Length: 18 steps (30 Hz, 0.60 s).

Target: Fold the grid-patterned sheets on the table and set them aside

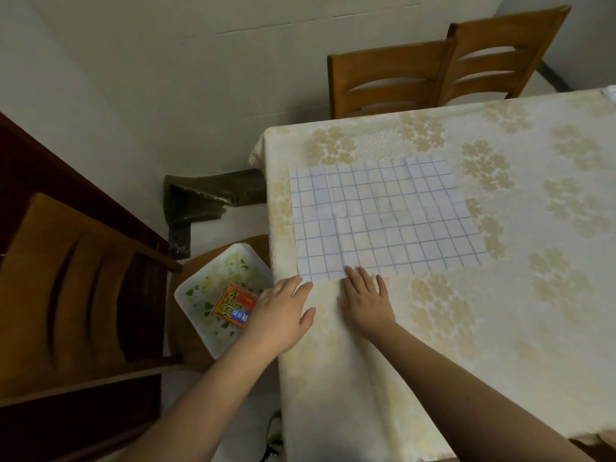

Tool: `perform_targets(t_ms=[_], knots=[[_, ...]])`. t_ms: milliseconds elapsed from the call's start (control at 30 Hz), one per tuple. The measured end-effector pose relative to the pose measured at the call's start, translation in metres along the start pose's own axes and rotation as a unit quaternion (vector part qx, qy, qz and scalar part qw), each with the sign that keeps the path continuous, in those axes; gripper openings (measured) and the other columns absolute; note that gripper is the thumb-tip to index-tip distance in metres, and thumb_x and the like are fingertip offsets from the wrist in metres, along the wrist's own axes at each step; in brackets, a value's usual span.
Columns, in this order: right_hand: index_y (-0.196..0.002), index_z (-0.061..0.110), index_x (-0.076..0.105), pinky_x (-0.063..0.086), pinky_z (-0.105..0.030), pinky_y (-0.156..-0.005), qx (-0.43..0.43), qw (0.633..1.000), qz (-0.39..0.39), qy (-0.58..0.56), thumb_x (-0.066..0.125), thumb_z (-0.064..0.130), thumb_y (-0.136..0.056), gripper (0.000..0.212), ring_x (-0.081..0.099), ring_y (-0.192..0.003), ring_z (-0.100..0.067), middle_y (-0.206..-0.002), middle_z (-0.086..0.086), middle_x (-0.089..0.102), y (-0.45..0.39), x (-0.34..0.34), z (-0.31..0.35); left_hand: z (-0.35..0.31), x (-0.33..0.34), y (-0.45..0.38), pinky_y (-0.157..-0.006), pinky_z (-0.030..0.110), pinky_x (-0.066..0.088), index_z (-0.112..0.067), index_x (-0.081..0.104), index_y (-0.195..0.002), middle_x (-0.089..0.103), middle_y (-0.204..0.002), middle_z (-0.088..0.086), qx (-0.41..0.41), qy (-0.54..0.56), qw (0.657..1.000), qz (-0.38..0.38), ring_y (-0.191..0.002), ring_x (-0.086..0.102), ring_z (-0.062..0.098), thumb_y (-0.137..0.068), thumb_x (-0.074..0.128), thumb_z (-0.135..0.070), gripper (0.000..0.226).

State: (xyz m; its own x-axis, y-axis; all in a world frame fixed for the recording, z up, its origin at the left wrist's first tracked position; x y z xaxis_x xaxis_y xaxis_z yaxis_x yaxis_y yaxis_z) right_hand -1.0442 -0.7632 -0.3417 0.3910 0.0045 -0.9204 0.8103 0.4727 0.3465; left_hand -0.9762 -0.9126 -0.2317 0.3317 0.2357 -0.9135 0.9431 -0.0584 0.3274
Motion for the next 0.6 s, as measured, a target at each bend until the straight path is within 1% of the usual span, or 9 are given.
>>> perform_targets(t_ms=[67,100,167,200,233,367,500,567,600], knots=[[-0.152,0.015,0.026,-0.007,-0.044,-0.116,0.001,1.0,0.007,-0.009,-0.008,0.05,-0.084,0.084,0.005,-0.151,-0.023,-0.163,0.001,0.01,0.009,0.002,0.002,0.001,0.003,0.003,-0.112,0.037,0.028,-0.023,0.026,-0.151,0.025,-0.156,-0.003,0.009,0.001,1.0,0.002,-0.142,0.025,0.017,-0.1,0.035,-0.042,0.055],[-0.149,0.014,0.034,0.0,-0.045,-0.117,0.004,1.0,0.009,-0.01,-0.001,0.05,-0.087,0.08,0.014,-0.149,-0.025,-0.162,0.0,0.019,0.016,0.002,0.003,0.001,0.006,0.005,-0.112,0.037,0.028,-0.023,0.027,-0.15,0.026,-0.156,-0.003,0.014,0.002,1.0,0.003,-0.142,0.025,0.017,-0.1,0.035,-0.042,0.055],[-0.134,0.012,0.056,0.026,-0.05,-0.112,0.015,1.0,0.001,0.002,0.018,0.045,-0.092,0.066,0.039,-0.14,-0.028,-0.152,-0.003,0.042,0.033,0.005,0.004,-0.002,0.012,0.009,-0.111,0.036,0.029,-0.022,0.028,-0.15,0.027,-0.155,-0.002,0.029,-0.006,1.0,0.007,-0.142,0.026,0.017,-0.1,0.036,-0.043,0.055],[-0.128,0.012,0.062,0.035,-0.05,-0.107,0.02,1.0,-0.011,-0.001,0.024,0.044,-0.093,0.061,0.047,-0.134,-0.028,-0.147,-0.004,0.049,0.041,0.008,0.004,-0.005,0.015,0.012,-0.111,0.035,0.028,-0.022,0.028,-0.15,0.027,-0.155,-0.002,0.04,-0.013,0.999,0.012,-0.142,0.026,0.017,-0.099,0.037,-0.043,0.056],[-0.126,0.012,0.063,0.039,-0.051,-0.104,0.024,1.0,-0.013,-0.013,0.028,0.043,-0.093,0.058,0.049,-0.132,-0.029,-0.145,-0.004,0.051,0.051,0.011,0.005,-0.008,0.019,0.015,-0.112,0.035,0.028,-0.023,0.026,-0.15,0.026,-0.155,-0.002,0.052,-0.017,0.998,0.019,-0.142,0.024,0.017,-0.099,0.038,-0.043,0.056],[-0.13,0.012,0.06,0.045,-0.047,-0.1,0.03,0.998,-0.055,-0.031,0.036,0.04,-0.092,0.053,0.05,-0.131,-0.026,-0.146,-0.003,0.049,0.09,0.017,0.011,-0.017,0.029,0.028,-0.115,0.034,0.02,-0.025,0.017,-0.153,0.018,-0.159,-0.002,0.102,-0.033,0.994,0.034,-0.146,0.016,0.015,-0.096,0.046,-0.041,0.066],[-0.141,0.01,0.047,0.038,-0.041,-0.108,0.019,0.992,-0.094,-0.083,0.04,0.04,-0.094,0.056,0.039,-0.139,-0.023,-0.155,-0.003,0.035,0.123,0.021,0.017,-0.017,0.047,0.038,-0.119,0.034,0.006,-0.026,0.004,-0.155,0.005,-0.163,-0.002,0.142,-0.081,0.986,0.045,-0.15,0.003,0.017,-0.092,0.056,-0.035,0.082],[-0.14,0.009,0.045,0.041,-0.039,-0.105,0.01,0.985,-0.128,-0.119,0.045,0.036,-0.092,0.055,0.041,-0.137,-0.023,-0.155,-0.005,0.035,0.14,0.018,0.019,-0.016,0.051,0.042,-0.118,0.034,0.006,-0.027,0.009,-0.155,0.011,-0.162,-0.001,0.16,-0.08,0.984,0.021,-0.149,0.011,0.02,-0.086,0.063,-0.031,0.087],[-0.14,0.008,0.044,0.043,-0.037,-0.103,0.003,0.979,-0.146,-0.139,0.048,0.033,-0.092,0.054,0.043,-0.135,-0.022,-0.154,-0.006,0.036,0.148,0.016,0.02,-0.017,0.05,0.044,-0.117,0.035,0.013,-0.026,0.02,-0.153,0.024,-0.159,0.001,0.173,-0.08,0.982,0.0,-0.146,0.024,0.022,-0.08,0.07,-0.031,0.089]])
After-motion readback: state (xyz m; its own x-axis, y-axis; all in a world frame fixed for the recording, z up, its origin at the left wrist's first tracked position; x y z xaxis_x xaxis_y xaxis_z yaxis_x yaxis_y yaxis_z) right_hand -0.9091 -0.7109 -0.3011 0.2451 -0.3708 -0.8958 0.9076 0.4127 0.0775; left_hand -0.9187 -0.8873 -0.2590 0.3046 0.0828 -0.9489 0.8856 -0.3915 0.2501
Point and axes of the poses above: each hand's wrist, its own y-axis away from the middle knuckle, its own x-axis out of the palm, z = x × y, the point moved 7 cm from there along -y, towards the middle knuckle
